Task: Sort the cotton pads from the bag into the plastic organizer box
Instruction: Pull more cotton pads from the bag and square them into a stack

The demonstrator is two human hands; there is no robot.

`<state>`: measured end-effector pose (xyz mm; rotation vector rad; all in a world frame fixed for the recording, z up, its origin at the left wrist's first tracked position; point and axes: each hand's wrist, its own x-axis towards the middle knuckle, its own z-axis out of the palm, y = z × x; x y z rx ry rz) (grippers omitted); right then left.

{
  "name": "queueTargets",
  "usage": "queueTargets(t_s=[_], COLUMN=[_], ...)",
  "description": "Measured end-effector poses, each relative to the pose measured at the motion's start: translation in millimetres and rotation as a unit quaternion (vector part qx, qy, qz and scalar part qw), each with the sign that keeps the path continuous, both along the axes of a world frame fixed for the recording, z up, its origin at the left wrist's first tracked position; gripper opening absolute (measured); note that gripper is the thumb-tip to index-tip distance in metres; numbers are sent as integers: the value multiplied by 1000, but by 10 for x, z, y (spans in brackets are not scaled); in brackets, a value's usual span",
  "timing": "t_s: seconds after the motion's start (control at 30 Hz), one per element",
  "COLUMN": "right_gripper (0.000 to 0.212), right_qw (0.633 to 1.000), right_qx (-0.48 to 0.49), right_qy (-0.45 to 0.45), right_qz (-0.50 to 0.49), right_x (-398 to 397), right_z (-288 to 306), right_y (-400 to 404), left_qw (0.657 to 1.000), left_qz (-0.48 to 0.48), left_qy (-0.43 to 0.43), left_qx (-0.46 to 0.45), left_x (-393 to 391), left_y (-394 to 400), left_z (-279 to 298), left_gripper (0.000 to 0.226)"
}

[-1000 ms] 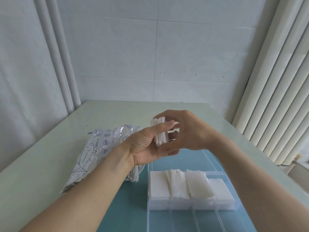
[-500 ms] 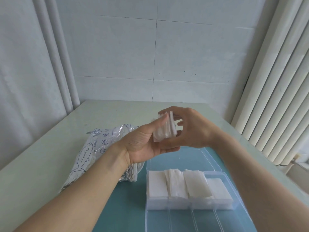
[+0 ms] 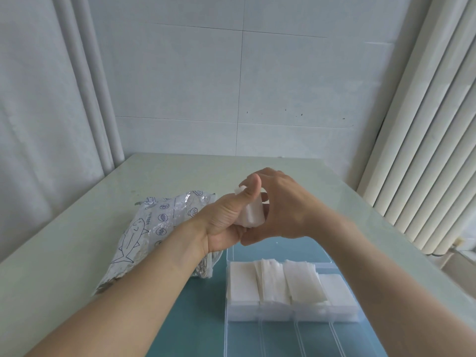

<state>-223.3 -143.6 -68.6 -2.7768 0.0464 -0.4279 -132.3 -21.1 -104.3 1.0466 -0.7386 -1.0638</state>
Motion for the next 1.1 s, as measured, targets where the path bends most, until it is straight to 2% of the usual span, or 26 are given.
queueTargets(t_s=[0.07, 0.17, 0.2, 0.3, 0.43, 0.57, 0.63, 0.73, 0.83, 0.97, 1.1], right_gripper=[66, 59, 58, 61, 89, 72, 72, 65, 44, 29, 14], right_qw=[1000, 998, 998, 1000, 1000, 1000, 1000, 998, 989, 984, 972], right_qx=[13, 45, 49, 12, 9, 6, -9, 20, 87, 150, 225], right_qy=[-16, -44, -40, -23, 12, -8, 1, 58, 112, 87, 35], right_qz=[4, 14, 12, -9, -6, 10, -2, 11, 44, 44, 58], right_x=[-5, 22, 21, 27, -21, -12, -14, -69, -144, -236, -380], right_z=[-10, 8, 11, 29, 43, 52, 73, 124, 195, 270, 253], right_y=[18, -2, -7, -57, -42, 16, 31, -10, -93, -256, -282], left_qw=[1000, 999, 997, 992, 995, 998, 998, 998, 998, 998, 996], left_qz=[0, -1, 5, 19, 62, 23, 37, 36, 7, -47, -61], left_qy=[12, 51, 77, 121, 73, 60, 45, 15, 6, -13, -58], left_qx=[-8, -17, -21, -28, 17, 14, 31, 47, 57, 34, 18], left_x=[-10, -36, -47, -10, -2, -38, -82, -100, -99, -169, -274], left_y=[-1, 5, 15, -1, 5, 10, -4, -13, 42, 75, 48], left_z=[1, 8, 1, -4, -3, 1, 18, 39, 78, 123, 135], left_gripper=[99, 52, 45, 53, 28, 15, 9, 11, 25, 40, 38])
